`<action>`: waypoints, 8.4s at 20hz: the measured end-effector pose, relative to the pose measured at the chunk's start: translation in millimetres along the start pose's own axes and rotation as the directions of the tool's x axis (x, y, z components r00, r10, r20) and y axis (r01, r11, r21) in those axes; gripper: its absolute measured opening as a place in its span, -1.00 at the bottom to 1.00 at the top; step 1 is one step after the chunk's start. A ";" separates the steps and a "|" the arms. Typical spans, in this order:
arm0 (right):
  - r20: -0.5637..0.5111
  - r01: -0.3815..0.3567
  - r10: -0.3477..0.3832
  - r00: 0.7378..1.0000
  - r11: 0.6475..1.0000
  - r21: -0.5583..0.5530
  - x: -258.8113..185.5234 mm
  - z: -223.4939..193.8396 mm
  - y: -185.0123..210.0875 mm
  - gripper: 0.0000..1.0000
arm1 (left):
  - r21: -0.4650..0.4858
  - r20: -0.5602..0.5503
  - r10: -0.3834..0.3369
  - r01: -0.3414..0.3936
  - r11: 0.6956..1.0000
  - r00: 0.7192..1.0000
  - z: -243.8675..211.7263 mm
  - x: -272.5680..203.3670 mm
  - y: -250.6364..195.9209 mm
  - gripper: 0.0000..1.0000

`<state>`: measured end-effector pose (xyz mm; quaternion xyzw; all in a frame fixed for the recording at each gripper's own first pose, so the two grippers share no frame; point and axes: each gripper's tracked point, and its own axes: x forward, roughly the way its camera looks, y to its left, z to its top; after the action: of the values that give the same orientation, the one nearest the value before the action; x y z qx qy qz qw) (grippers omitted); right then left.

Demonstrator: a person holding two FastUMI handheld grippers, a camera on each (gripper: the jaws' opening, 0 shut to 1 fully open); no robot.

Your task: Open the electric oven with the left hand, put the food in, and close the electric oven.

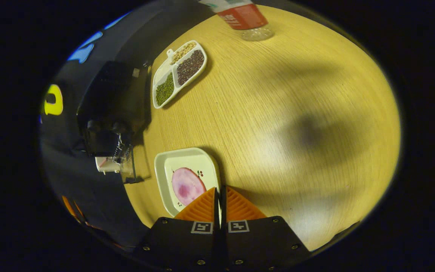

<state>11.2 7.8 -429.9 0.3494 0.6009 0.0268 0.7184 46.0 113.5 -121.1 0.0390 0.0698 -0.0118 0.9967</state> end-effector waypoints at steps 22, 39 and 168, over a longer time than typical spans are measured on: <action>0.173 -0.324 0.303 0.937 0.940 0.110 -27.4 -56.0 96.9 -0.99 | -0.019 0.050 -0.088 0.089 0.996 0.995 23.7 12.5 14.0 0.87; 0.353 -0.397 0.305 0.885 0.889 0.227 47.9 -57.3 253.8 -0.99 | -0.036 0.088 0.021 -0.018 0.999 0.996 29.5 -12.0 115.4 0.97; 0.844 0.361 0.271 0.464 0.812 -0.459 -260.2 20.4 248.9 0.72 | -0.038 -0.874 -0.104 0.147 0.988 0.474 -311.5 66.1 -36.8 0.84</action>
<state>52.2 66.7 -76.4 0.0567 0.1102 0.0042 0.9923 67.3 100.3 -440.7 0.0555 0.5685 -0.0647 0.8182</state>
